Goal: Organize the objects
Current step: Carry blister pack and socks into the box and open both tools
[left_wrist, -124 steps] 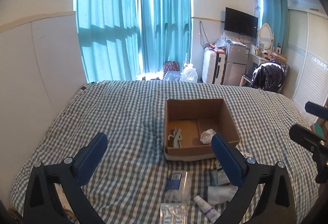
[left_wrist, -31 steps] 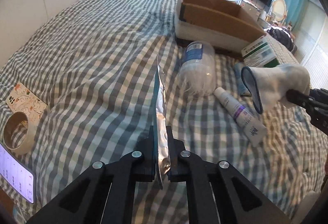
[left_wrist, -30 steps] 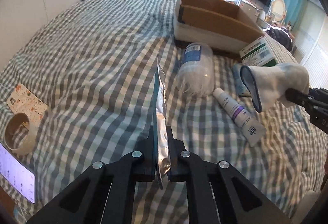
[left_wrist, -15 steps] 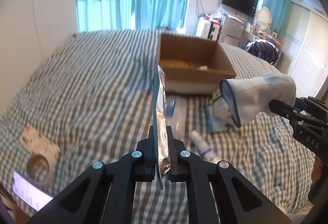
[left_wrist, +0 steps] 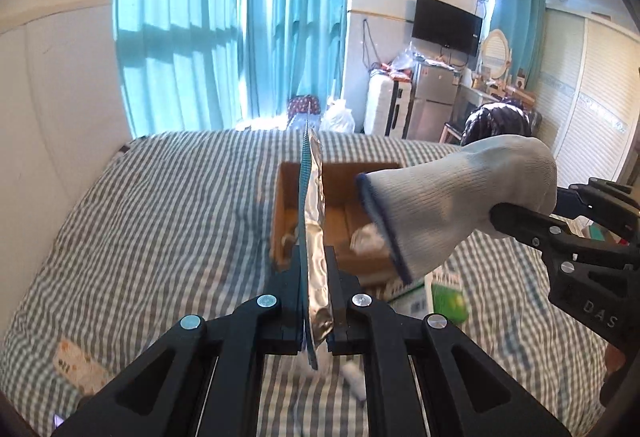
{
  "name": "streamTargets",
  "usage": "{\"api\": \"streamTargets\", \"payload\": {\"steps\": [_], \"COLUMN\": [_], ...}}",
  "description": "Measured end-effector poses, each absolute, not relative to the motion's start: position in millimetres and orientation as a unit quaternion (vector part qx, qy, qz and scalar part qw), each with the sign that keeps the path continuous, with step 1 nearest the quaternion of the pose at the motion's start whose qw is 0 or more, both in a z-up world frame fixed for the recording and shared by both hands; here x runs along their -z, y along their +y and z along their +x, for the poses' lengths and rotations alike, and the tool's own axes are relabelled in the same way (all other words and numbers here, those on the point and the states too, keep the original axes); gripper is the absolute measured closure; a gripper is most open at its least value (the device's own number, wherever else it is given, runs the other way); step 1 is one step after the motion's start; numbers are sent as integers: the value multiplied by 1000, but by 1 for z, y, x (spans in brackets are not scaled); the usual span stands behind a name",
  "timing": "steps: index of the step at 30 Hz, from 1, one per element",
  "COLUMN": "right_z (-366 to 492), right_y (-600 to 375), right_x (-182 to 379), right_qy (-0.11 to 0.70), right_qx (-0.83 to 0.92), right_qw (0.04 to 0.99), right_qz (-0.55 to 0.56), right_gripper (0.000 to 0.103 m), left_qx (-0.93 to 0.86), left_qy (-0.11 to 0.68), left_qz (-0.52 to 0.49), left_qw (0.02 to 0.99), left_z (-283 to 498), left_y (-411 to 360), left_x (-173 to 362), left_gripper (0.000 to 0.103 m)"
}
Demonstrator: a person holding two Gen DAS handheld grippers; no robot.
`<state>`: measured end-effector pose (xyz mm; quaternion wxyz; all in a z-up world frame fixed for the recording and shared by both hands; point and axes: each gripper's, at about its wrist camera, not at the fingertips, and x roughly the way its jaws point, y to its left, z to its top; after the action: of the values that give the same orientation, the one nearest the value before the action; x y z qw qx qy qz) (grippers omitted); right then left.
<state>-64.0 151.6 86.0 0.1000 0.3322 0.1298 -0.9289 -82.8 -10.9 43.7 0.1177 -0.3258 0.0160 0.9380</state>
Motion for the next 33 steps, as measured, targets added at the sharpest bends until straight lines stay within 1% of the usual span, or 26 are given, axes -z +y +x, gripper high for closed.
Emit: {"api": "streamTargets", "payload": {"steps": [6,9,14,17,20,24,27,31,32,33], "right_z": [-114,-144,-199,-229,-245,-253,-249,-244,-244,-242], "right_y": [165,173,179,186,195,209,210,204,202,198], "right_x": [-101,-99,-69,-35,-3,30,37,30,27,23], "right_qy": [135,135,132,115,101,56,42,40,37,34], "right_qx": [931,933,927,920,908,888,882,884,887,889], "right_qw": [94,90,85,76,68,66,68,85,86,88], "right_qz": [325,322,340,367,401,451,465,458,453,447], "right_gripper": [69,69,69,69,69,69,68,65,63,58], "left_qx": [-936,-933,-930,-923,-914,-904,-892,-884,-883,-883], "left_qy": [3,-6,29,43,46,50,33,42,45,47], "left_qz": [-332,-339,-350,-366,-386,-406,-428,-442,-443,-444], "left_qw": [120,121,109,114,118,124,141,144,145,146], "left_z": [-139,-169,-210,-227,-237,-239,-238,-230,-228,-226], "left_y": [-1,1,19,31,39,43,42,42,41,40], "left_x": [-45,-40,-18,4,27,52,65,68,66,64], "left_gripper": [96,96,96,96,96,96,96,96,94,94]}}
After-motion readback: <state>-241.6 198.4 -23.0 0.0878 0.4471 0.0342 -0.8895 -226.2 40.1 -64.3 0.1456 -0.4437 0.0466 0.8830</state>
